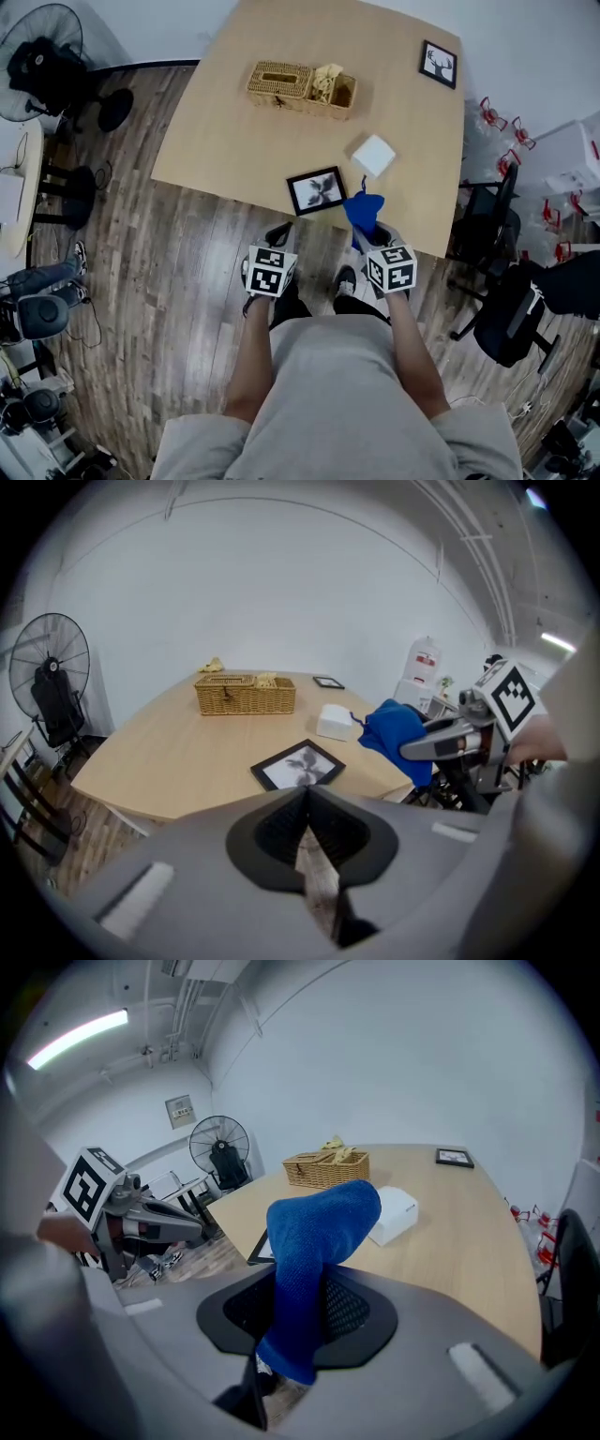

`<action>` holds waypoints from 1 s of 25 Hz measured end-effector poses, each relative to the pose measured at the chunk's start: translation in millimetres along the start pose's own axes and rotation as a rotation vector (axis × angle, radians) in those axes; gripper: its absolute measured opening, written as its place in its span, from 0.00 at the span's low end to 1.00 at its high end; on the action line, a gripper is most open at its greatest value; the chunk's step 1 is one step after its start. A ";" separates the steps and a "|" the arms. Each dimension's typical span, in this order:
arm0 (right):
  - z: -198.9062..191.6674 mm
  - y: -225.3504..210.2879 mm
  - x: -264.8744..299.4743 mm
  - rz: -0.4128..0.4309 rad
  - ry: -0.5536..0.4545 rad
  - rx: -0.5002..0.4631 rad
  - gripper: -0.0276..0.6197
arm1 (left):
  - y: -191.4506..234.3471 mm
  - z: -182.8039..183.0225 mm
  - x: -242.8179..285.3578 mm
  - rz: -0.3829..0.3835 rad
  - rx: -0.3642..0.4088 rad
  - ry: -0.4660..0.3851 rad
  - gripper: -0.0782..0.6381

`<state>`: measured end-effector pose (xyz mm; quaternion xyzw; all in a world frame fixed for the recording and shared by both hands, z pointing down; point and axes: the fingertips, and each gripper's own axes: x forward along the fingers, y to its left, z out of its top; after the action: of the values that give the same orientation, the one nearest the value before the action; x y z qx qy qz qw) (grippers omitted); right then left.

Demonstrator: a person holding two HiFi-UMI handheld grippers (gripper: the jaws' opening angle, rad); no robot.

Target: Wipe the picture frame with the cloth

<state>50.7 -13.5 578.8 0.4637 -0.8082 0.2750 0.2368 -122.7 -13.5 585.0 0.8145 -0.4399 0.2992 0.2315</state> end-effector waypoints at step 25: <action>-24.5 0.3 -36.6 0.191 -0.046 -0.178 0.20 | -69.4 -15.9 -46.1 0.166 -0.120 -0.110 0.18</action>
<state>70.3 25.6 573.4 0.3677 -0.8752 0.2128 0.2312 -87.9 58.5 556.6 0.7753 -0.5349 0.2450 0.2299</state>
